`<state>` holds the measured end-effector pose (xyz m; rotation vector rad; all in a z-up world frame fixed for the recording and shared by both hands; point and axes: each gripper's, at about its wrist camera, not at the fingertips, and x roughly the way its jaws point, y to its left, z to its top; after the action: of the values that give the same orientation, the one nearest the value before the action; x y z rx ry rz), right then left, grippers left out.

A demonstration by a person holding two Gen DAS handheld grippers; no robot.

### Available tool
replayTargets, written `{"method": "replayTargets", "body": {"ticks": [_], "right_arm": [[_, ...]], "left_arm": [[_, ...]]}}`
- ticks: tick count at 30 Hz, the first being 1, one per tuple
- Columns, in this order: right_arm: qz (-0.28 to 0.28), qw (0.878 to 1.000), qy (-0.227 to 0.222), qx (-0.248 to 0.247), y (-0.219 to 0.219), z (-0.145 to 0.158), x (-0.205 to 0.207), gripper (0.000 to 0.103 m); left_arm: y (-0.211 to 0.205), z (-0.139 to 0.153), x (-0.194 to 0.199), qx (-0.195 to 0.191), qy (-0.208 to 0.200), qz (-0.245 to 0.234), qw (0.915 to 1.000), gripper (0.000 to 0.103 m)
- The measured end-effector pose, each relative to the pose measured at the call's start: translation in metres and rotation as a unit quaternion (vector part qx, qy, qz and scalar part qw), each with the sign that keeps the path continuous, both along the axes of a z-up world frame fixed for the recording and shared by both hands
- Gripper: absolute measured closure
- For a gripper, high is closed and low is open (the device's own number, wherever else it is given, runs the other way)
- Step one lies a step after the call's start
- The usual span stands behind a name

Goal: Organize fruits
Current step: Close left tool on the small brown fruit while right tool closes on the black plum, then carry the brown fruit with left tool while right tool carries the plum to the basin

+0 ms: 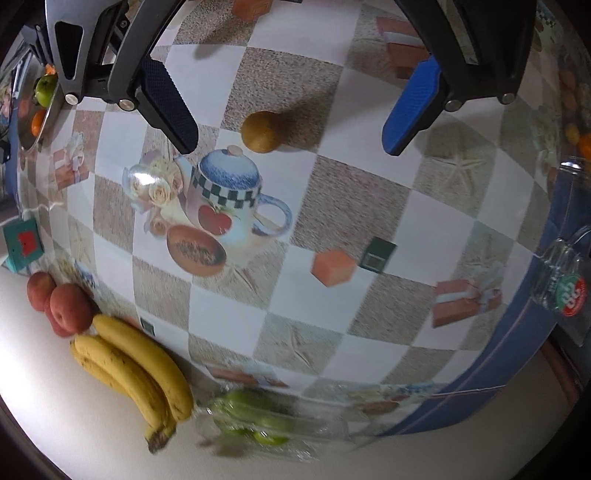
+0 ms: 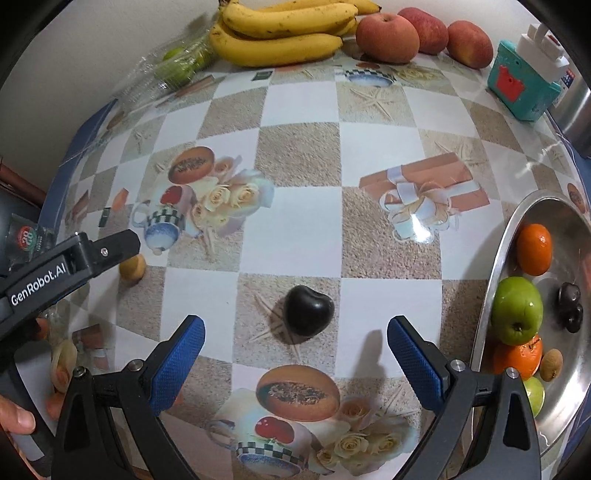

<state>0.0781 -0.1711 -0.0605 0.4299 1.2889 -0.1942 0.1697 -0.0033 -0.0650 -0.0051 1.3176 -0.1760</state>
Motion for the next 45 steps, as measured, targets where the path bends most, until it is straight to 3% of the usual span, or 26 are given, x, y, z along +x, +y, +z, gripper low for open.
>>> {"method": "replayTargets", "body": {"ticks": [4,12,14,16,18,20,22,26,33,45], "right_arm": [[-0.002,1.000,0.006,-0.011,-0.002,-0.003,0.001,0.004],[0.000,0.999,0.002,-0.032,-0.003,-0.001,0.001,0.005],[0.000,0.999,-0.001,-0.034,-0.004,0.000,0.002,0.012],[0.000,0.999,-0.002,-0.038,-0.005,0.001,0.001,0.028],[-0.001,0.999,-0.002,-0.040,-0.006,0.001,0.000,0.033],[0.000,0.999,-0.003,-0.039,-0.006,0.001,0.000,0.038],[0.000,0.999,-0.004,-0.038,-0.006,0.002,0.000,0.050],[0.004,0.999,-0.005,-0.036,-0.005,0.003,0.000,0.060],[0.008,1.000,-0.011,-0.024,-0.001,0.004,0.001,0.074],[0.000,1.000,-0.028,-0.010,-0.003,0.015,-0.004,0.074]], "left_arm": [[-0.008,-0.008,-0.001,0.003,0.010,-0.011,0.9999,0.007],[-0.012,-0.014,0.002,0.008,0.014,-0.011,0.9998,0.033],[-0.013,-0.013,0.002,0.007,0.013,-0.009,0.9998,0.043],[-0.012,-0.012,0.002,0.007,0.013,-0.008,0.9999,0.052],[-0.010,-0.011,0.003,0.003,0.014,-0.007,0.9999,0.058],[-0.009,-0.009,0.003,-0.001,0.016,-0.009,0.9998,0.064],[-0.007,-0.007,0.003,-0.004,0.017,-0.012,0.9998,0.067],[-0.009,-0.007,0.002,-0.009,0.019,-0.013,0.9997,0.075],[-0.009,-0.010,0.001,-0.013,0.020,-0.009,0.9997,0.075],[-0.001,0.015,-0.001,-0.032,0.003,-0.002,0.9995,0.075]]}}
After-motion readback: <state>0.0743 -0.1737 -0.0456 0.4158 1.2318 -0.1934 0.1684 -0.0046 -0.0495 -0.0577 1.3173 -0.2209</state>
